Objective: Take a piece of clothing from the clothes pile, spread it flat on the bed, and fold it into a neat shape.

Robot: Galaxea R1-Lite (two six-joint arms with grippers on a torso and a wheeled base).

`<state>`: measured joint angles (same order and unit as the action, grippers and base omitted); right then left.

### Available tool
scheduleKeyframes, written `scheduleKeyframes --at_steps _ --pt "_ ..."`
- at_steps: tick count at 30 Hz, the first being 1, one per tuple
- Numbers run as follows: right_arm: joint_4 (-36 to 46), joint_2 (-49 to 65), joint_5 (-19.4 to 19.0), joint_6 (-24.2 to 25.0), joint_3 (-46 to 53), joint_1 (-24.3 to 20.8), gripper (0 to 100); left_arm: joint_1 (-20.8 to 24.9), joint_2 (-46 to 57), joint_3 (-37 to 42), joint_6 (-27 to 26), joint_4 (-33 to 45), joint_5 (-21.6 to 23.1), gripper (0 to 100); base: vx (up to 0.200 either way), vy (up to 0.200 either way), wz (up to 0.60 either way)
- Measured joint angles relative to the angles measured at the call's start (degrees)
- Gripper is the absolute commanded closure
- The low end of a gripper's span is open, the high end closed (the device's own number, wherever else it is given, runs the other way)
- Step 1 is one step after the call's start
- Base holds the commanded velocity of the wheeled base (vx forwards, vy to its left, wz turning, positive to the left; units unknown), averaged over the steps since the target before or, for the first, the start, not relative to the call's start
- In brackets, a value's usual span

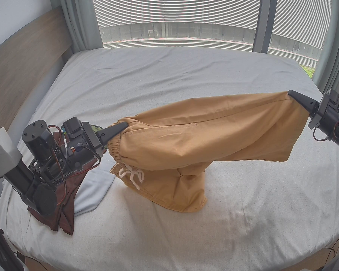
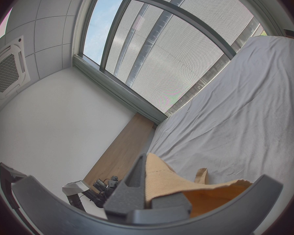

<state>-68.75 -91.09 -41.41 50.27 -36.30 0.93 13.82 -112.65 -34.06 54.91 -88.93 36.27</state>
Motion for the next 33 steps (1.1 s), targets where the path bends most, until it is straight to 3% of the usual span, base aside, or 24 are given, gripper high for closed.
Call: scheduleKeyframes --at_steps 9,26,33 --pt "1.2 2.1 0.3 -1.7 0.1 -1.7 100 -1.8 -2.5 -0.1 -3.4 0.0 0.0 100 0.0 0.0 0.0" --pt "-2.7 -6.3 0.9 -5.9 0.3 -1.8 100 -4.7 -3.8 -0.4 -4.8 0.2 -0.2 100 0.0 0.0 0.0" --pt "-8.6 -10.7 2.8 -6.0 0.3 -2.1 100 -3.7 -5.7 -2.7 -8.9 0.1 -4.6 100 0.0 0.0 0.0"
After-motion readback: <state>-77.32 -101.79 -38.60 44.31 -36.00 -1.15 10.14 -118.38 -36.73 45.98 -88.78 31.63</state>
